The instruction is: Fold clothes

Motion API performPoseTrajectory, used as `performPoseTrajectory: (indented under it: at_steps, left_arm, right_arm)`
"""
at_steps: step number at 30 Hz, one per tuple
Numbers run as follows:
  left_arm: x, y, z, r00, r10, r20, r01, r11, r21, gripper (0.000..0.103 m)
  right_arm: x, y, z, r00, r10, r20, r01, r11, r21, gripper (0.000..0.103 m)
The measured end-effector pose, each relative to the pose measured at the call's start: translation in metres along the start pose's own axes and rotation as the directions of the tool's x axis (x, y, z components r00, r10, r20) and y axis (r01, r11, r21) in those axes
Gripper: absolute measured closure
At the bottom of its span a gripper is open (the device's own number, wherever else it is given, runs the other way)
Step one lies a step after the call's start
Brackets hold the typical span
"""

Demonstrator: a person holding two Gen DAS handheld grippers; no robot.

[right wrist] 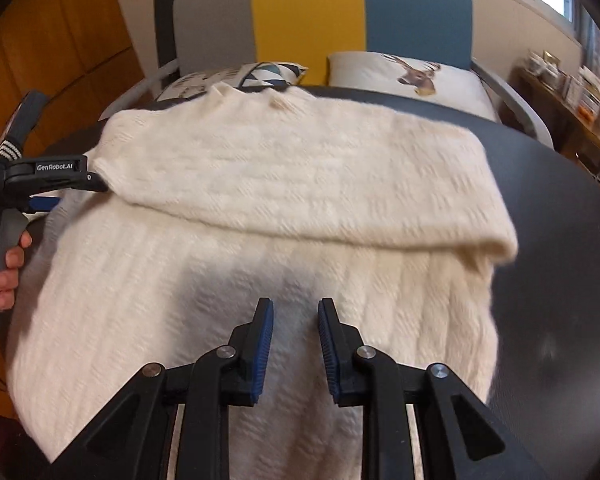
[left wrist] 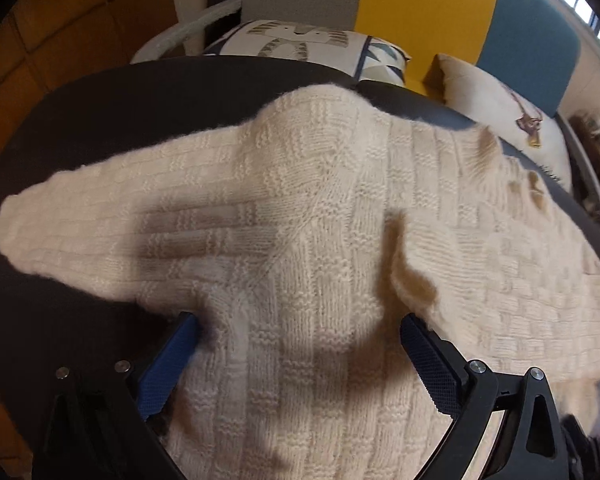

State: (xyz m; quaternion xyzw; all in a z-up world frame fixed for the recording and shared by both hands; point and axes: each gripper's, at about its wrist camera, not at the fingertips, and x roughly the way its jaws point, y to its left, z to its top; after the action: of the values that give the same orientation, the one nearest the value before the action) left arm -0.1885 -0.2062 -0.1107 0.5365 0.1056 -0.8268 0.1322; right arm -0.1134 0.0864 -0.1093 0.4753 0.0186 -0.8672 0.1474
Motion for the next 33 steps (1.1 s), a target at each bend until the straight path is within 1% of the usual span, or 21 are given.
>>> performPoseTrajectory:
  at_steps: [2, 3, 4, 5, 7, 8, 10, 11, 12, 13, 16, 18, 20, 21, 22, 25, 27, 29, 30, 32, 33]
  left_arm:
    - [0.000, -0.001, 0.000, 1.000, 0.005, 0.014, -0.005, 1.000, -0.024, 0.003]
    - [0.000, 0.001, 0.000, 1.000, 0.003, 0.023, -0.002, 0.999, -0.038, 0.009]
    - [-0.001, 0.002, 0.000, 1.000, 0.005, 0.031, -0.003, 0.999, -0.049, 0.020]
    - [-0.002, 0.003, 0.001, 0.999, 0.007, 0.039, -0.004, 0.998, -0.061, 0.026]
    - [-0.002, 0.008, 0.003, 0.999, -0.001, 0.046, 0.005, 0.997, -0.083, 0.048]
    - [-0.001, 0.009, 0.004, 0.999, -0.008, 0.047, 0.012, 0.996, -0.089, 0.053]
    - [-0.002, 0.010, 0.005, 0.998, -0.029, 0.057, 0.034, 0.996, -0.083, 0.075]
    - [-0.005, 0.010, 0.005, 0.997, -0.038, 0.067, 0.043, 0.996, -0.074, 0.080]
    - [-0.007, 0.010, 0.005, 0.996, -0.047, 0.072, 0.051, 0.997, -0.063, 0.087]
    - [-0.009, 0.010, 0.005, 0.996, -0.054, 0.075, 0.058, 0.997, -0.052, 0.090]
    - [-0.013, 0.009, 0.004, 0.995, -0.075, 0.068, 0.077, 0.996, -0.035, 0.091]
    - [-0.016, 0.012, 0.003, 0.995, -0.086, 0.058, 0.087, 0.996, -0.019, 0.089]
    - [-0.017, 0.018, 0.001, 0.995, -0.069, 0.075, 0.069, 0.998, 0.001, 0.081]
    - [-0.018, 0.021, 0.000, 0.995, -0.058, 0.085, 0.057, 0.998, 0.011, 0.068]
    - [-0.017, 0.027, 0.000, 0.995, -0.051, 0.087, 0.051, 0.999, 0.009, 0.058]
    - [-0.014, 0.048, 0.003, 0.997, -0.042, 0.064, 0.044, 0.999, -0.030, 0.057]
    - [-0.017, 0.057, 0.003, 0.993, -0.111, 0.037, 0.113, 0.991, -0.068, 0.057]
    - [-0.025, 0.057, 0.002, 0.983, -0.180, 0.032, 0.182, 0.979, -0.093, 0.057]
    - [-0.029, 0.057, 0.002, 0.976, -0.214, 0.030, 0.216, 0.971, -0.105, 0.055]
    - [-0.028, 0.043, 0.002, 0.971, -0.238, 0.017, 0.238, 0.967, -0.086, 0.046]
    - [-0.027, 0.035, 0.003, 0.970, -0.245, 0.010, 0.245, 0.967, -0.073, 0.038]
  right_arm:
    - [0.001, -0.003, -0.004, 1.000, 0.013, 0.012, -0.013, 1.000, 0.014, 0.080]
    - [0.002, -0.004, -0.006, 1.000, 0.013, 0.015, -0.014, 1.000, 0.015, 0.080]
    - [0.002, -0.004, -0.007, 1.000, 0.014, 0.017, -0.014, 1.000, 0.016, 0.080]
    - [0.003, -0.003, -0.007, 1.000, 0.015, 0.019, -0.015, 1.000, 0.015, 0.080]
    - [0.003, -0.004, -0.007, 1.000, 0.022, 0.021, -0.022, 1.000, 0.018, 0.080]
    - [0.002, -0.006, -0.009, 0.999, 0.028, 0.023, -0.029, 0.999, 0.023, 0.080]
    - [-0.001, -0.008, -0.012, 0.999, 0.042, 0.030, -0.043, 0.998, 0.036, 0.080]
    - [-0.004, -0.010, -0.014, 0.998, 0.051, 0.037, -0.053, 0.997, 0.047, 0.080]
    - [-0.008, -0.012, -0.015, 0.997, 0.060, 0.051, -0.064, 0.996, 0.062, 0.080]
    - [-0.012, -0.015, -0.016, 0.996, 0.065, 0.067, -0.070, 0.994, 0.079, 0.080]
    - [-0.026, -0.030, -0.019, 0.992, 0.049, 0.114, -0.063, 0.990, 0.125, 0.080]
    - [-0.033, -0.038, -0.021, 0.991, 0.066, 0.118, -0.082, 0.986, 0.142, 0.080]
    - [-0.034, -0.042, -0.022, 0.991, 0.078, 0.109, -0.094, 0.985, 0.144, 0.080]
    - [-0.033, -0.042, -0.024, 0.994, 0.065, 0.091, -0.077, 0.988, 0.136, 0.080]
    - [-0.030, -0.045, -0.027, 0.995, 0.060, 0.079, -0.072, 0.986, 0.149, 0.080]
    - [-0.022, -0.051, -0.034, 0.998, 0.048, 0.045, -0.056, 0.981, 0.188, 0.080]
    - [-0.022, -0.052, -0.035, 0.998, 0.049, 0.050, -0.058, 0.979, 0.198, 0.081]
    - [-0.022, -0.049, -0.034, 0.999, 0.035, 0.040, -0.042, 0.983, 0.178, 0.081]
    - [-0.022, -0.049, -0.034, 0.999, 0.035, 0.039, -0.041, 0.983, 0.177, 0.081]
    - [-0.021, -0.049, -0.034, 0.999, 0.034, 0.036, -0.040, 0.984, 0.175, 0.081]
    - [-0.021, -0.049, -0.034, 0.999, 0.033, 0.034, -0.039, 0.984, 0.174, 0.081]
